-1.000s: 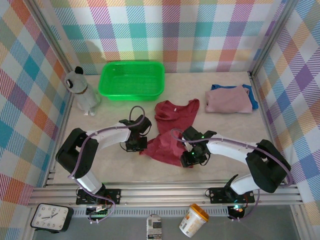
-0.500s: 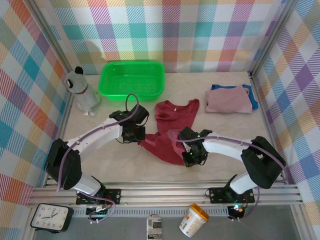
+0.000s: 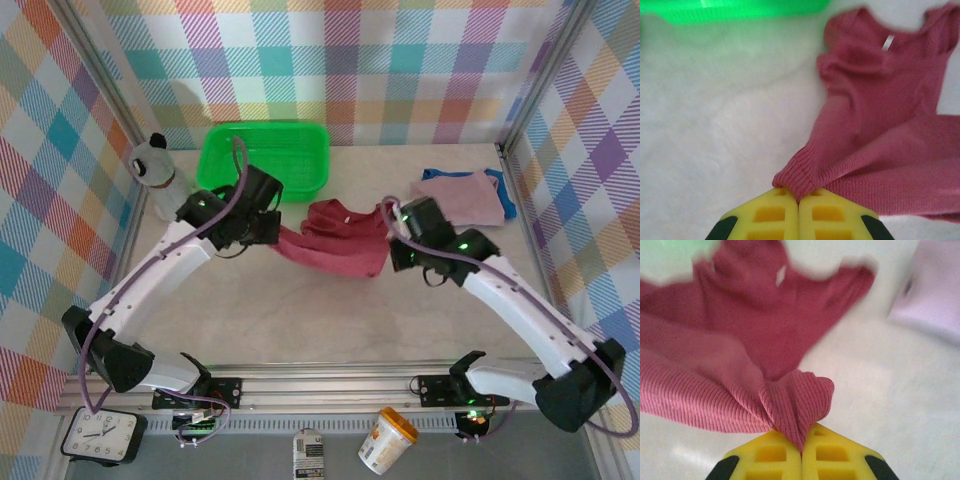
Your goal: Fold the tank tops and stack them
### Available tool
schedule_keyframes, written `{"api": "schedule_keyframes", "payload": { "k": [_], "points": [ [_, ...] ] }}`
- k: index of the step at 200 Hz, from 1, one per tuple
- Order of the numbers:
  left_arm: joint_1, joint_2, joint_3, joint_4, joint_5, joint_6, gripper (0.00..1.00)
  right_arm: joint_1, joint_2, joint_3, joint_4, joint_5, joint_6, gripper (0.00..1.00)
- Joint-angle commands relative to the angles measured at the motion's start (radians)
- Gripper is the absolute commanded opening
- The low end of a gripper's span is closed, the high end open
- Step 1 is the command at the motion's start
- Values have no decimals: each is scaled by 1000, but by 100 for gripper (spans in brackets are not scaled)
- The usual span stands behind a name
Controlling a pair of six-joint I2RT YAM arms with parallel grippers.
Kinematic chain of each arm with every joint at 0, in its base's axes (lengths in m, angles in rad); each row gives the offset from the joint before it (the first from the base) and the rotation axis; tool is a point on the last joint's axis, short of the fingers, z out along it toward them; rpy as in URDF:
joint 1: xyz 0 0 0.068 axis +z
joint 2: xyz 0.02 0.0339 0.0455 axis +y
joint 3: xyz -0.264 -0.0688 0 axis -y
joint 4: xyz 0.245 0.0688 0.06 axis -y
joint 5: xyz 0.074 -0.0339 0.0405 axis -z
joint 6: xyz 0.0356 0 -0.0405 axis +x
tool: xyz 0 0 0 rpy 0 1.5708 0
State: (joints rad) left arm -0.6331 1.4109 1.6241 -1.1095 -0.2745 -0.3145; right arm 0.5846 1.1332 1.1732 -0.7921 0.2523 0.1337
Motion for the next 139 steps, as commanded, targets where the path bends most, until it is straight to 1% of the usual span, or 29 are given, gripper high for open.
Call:
{"api": "schedule_keyframes", "payload": {
  "k": [1, 14, 31, 44, 62, 75, 104, 111, 122, 139],
  "points": [
    [7, 13, 184, -70, -145, 156, 0, -23, -30, 149, 93, 38, -239, 0],
    [6, 37, 313, -93, -202, 215, 0, -23, -30, 236, 143, 1, -320, 0],
    [6, 63, 461, -120, -252, 279, 0, -23, -26, 332, 180, -60, -381, 0],
    [7, 69, 540, -125, -284, 323, 0, -22, -33, 385, 212, -111, -415, 0],
    [7, 79, 630, -129, -319, 371, 0, -22, -41, 439, 254, -142, -444, 0],
    [6, 84, 666, -113, -318, 407, 0, -22, -30, 476, 267, -133, -459, 0],
    [13, 113, 678, -16, -321, 502, 0, -30, 36, 543, 279, -76, -519, 0],
    [17, 128, 684, 10, -321, 521, 0, -46, 56, 552, 286, -74, -524, 0],
    [29, 153, 686, 53, -309, 550, 0, -86, 83, 567, 286, -105, -512, 0],
    [76, 223, 736, 82, -247, 543, 0, -161, 131, 579, 289, -149, -497, 0]
  ]
}}
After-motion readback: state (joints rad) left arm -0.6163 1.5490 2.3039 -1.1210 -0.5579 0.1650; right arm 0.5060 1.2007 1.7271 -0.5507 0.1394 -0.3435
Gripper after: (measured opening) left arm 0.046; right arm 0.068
